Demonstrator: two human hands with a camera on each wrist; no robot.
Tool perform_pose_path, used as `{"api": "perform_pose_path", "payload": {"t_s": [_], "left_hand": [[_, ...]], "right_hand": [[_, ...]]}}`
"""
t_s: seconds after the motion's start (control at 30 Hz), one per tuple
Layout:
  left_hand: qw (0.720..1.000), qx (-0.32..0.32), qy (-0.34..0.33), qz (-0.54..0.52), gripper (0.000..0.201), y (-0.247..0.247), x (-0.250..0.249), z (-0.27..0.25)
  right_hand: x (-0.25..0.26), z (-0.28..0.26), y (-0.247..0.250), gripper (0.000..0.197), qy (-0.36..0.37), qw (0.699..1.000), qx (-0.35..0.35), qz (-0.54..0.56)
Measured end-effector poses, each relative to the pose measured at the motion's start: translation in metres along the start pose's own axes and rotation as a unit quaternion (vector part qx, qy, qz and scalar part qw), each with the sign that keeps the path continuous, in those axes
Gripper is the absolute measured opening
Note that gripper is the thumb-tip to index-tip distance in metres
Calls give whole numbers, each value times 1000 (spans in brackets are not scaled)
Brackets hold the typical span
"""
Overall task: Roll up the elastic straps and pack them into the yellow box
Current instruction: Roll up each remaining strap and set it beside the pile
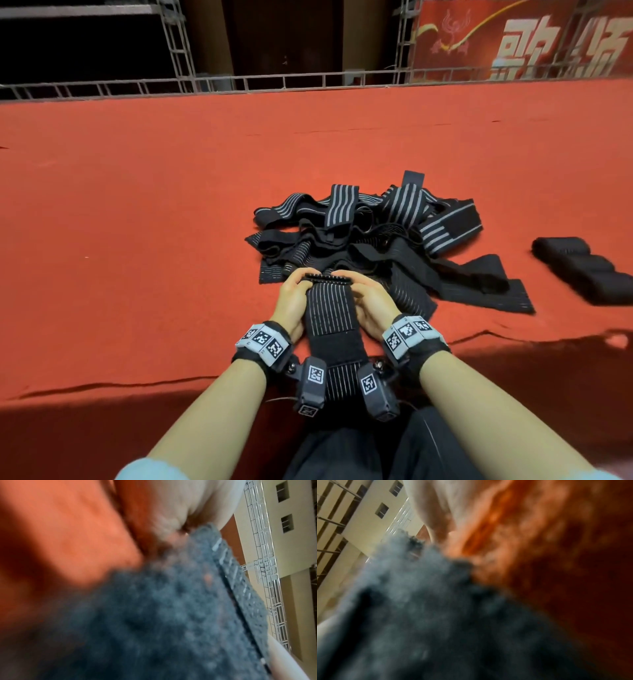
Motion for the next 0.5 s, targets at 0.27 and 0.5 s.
{"api": "perform_pose_path", "payload": {"t_s": [0.27, 0.5], "left_hand": [[999, 21, 0, -49, 18, -1, 6, 1], [998, 39, -54, 18, 21, -6, 3, 1]], "right_hand": [[0, -1, 3, 23, 34, 999, -11, 20], [-1, 1, 2, 27, 57, 998, 11, -15]]}}
Point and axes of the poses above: each hand's wrist, its own z-axis towards the middle knuckle, its own y-axis out of the back of the hand, x = y × z, the point moved 8 cm from there along z, towards the middle knuckle, and after that the axes turned 2 degrees about -y, right-handed, at the moved point
